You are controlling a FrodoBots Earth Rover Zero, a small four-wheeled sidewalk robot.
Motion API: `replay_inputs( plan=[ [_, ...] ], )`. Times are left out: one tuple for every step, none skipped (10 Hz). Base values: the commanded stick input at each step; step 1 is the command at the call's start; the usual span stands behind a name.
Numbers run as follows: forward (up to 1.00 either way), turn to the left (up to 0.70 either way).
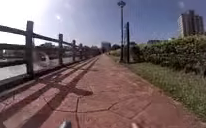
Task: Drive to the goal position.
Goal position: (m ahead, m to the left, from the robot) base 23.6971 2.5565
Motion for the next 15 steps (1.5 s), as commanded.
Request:
replay_inputs(
  plan=[
    [0.50, 0.00],
    [0.50, 0.00],
    [0.50, 0.00],
    [0.50, 0.00],
    [0.50, 0.00],
    [0.50, 0.00],
    [0.50, 0.03],
    [0.50, 0.03],
    [0.50, 0.00],
    [0.50, 0.00],
    [0.50, 0.00],
    [0.50, 0.00],
    [0.50, 0.00],
    [0.50, 0.00],
    [0.50, 0.00]
  ],
)
